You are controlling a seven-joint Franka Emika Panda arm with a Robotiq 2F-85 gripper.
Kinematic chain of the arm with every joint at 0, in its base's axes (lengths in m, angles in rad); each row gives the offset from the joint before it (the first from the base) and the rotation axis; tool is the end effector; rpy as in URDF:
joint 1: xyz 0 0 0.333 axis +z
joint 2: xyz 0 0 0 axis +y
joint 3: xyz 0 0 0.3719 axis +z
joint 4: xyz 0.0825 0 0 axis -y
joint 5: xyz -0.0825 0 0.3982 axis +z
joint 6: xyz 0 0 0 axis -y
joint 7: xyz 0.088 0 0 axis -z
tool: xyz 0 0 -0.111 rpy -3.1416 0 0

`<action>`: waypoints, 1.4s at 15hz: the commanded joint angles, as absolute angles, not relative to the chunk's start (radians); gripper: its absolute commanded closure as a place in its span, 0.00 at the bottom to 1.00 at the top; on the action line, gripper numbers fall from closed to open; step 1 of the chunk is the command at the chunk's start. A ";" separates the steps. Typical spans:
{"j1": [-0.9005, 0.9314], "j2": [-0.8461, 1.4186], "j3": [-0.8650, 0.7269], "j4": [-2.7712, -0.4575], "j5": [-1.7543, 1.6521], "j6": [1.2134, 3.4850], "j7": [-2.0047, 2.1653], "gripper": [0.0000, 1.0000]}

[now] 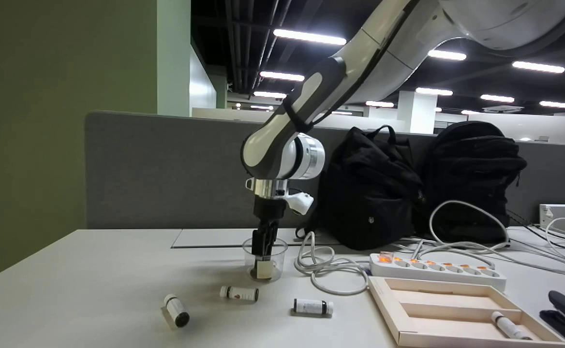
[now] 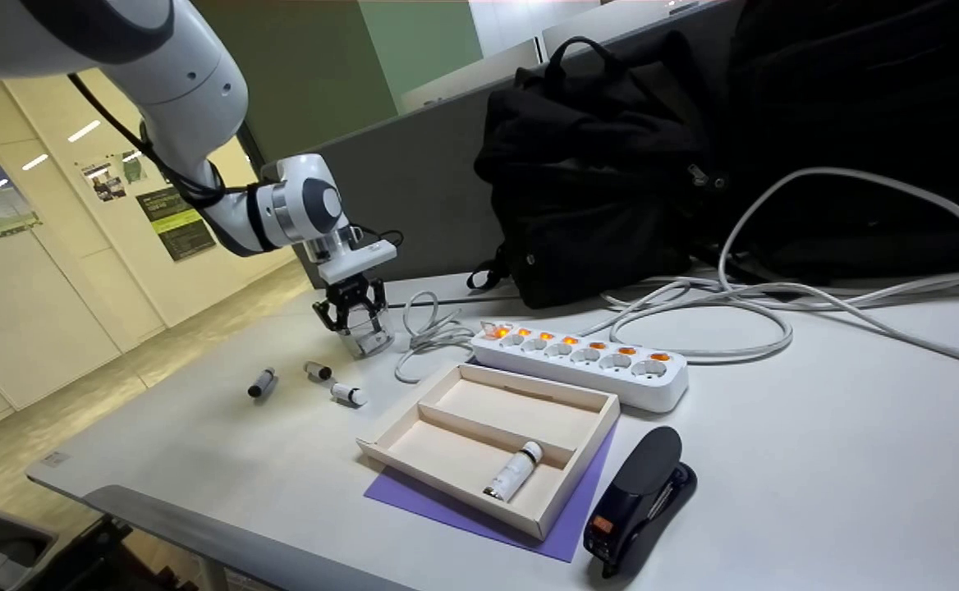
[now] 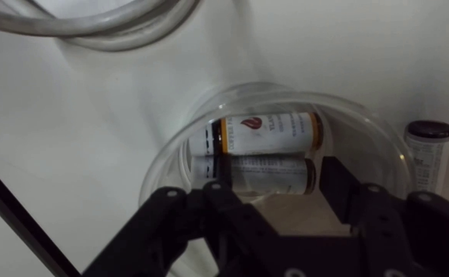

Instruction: Remove the bottle from the bowl and put it on the table

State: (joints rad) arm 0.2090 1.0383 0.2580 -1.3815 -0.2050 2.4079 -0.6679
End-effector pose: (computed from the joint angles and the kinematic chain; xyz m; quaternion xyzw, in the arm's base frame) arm 0.7164 0.3063 0.1111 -0.8354 -0.5479 -0.0165 0.0396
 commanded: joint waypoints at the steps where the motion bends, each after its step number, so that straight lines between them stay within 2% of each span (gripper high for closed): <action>1: 0.240 1.080 0.211 -1.361 -0.216 2.368 -0.613 0.12; 8: 0.307 1.094 0.144 -1.254 -0.192 2.214 -0.304 0.12; 18: 0.355 1.104 0.079 -1.164 -0.124 2.106 0.098 0.12; 19: 0.339 1.075 0.099 -1.219 -0.143 2.139 0.008 0.37; 21: 0.344 1.080 0.093 -1.208 -0.134 2.133 0.046 0.37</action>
